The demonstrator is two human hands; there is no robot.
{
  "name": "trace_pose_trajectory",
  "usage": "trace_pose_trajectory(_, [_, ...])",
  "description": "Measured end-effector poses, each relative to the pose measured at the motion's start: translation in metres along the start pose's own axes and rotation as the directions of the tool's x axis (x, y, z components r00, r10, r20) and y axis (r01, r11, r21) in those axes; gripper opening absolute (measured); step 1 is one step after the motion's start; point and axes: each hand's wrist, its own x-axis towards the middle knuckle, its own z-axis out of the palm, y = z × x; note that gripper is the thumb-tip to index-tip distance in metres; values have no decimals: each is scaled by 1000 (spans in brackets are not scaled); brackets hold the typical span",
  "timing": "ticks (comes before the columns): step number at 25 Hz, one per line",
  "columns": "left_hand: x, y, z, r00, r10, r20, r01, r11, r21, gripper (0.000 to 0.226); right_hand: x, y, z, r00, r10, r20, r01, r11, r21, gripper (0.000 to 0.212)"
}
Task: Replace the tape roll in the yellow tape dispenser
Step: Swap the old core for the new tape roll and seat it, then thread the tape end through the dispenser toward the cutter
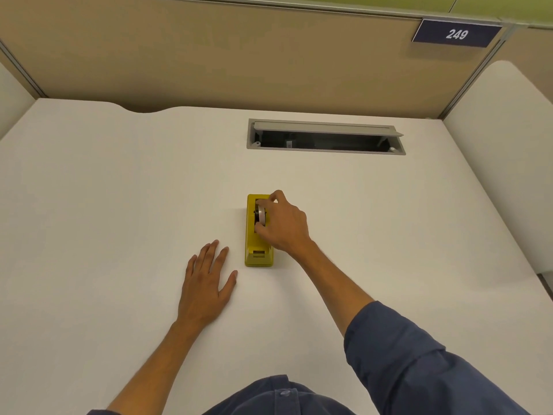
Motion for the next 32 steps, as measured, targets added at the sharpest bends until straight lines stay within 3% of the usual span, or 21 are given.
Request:
trace_pose_trajectory(19, [0, -1, 1, 1000, -4, -1, 4, 1000, -15, 68, -3, 10, -1, 1000, 14, -3, -13, 985, 171, 53])
trace_pose_trajectory(24, [2, -1, 1, 1000, -7, -4, 7, 997, -77, 71, -2, 11, -1, 1000, 15, 0, -14, 980, 198, 44])
trace_pose_trajectory(28, [12, 7, -3, 993, -91, -68, 78, 981, -176, 58, -4, 14, 0, 1000, -2, -18, 6, 978, 207, 38])
trace_pose_trajectory(32, [31, 23, -14, 982, -112, -152, 66, 958, -281, 46, -6, 15, 1, 1000, -6, -25, 11, 978, 208, 46])
